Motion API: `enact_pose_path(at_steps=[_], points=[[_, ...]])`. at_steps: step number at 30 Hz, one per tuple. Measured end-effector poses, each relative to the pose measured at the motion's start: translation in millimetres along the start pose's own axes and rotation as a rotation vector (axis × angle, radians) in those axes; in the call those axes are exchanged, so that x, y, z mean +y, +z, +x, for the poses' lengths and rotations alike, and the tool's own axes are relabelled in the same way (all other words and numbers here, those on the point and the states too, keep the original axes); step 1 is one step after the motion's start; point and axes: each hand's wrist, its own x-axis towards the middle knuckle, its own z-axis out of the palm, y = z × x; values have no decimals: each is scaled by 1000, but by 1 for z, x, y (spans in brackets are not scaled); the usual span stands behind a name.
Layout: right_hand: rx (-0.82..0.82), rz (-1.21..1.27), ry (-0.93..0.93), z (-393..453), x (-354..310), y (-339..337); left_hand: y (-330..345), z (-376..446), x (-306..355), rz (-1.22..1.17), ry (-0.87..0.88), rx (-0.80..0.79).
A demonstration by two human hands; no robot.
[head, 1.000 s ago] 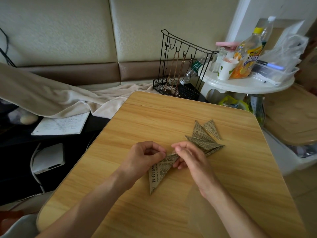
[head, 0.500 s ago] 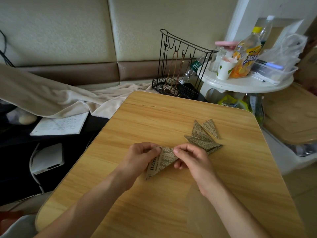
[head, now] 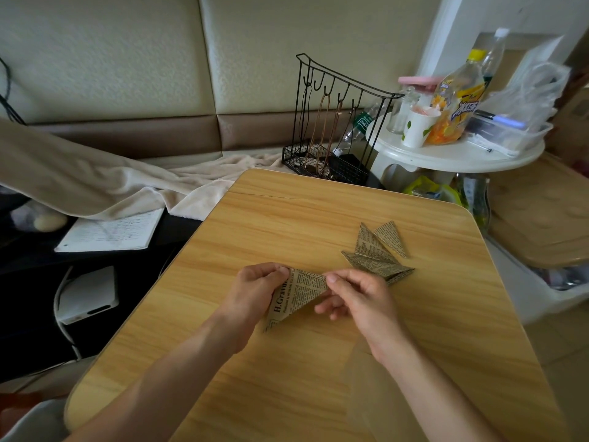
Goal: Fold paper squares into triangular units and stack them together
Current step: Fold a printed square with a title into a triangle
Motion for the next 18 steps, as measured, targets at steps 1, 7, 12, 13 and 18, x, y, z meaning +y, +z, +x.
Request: enact_pose_path(at_steps=[1, 7, 12, 13, 18], points=[[3, -9, -7, 0, 1, 1, 0, -1, 0, 32, 21, -9], [-19, -101, -60, 2, 4, 0, 0, -8, 4, 153, 187, -79], [-99, -203, -73, 1, 3, 1, 3, -13, 6, 244, 218, -157], [-113, -224, -79, 0, 3, 1, 4, -13, 5, 250, 216, -159], [-107, -237, -80, 1, 5, 0, 5, -12, 5, 219, 156, -116]])
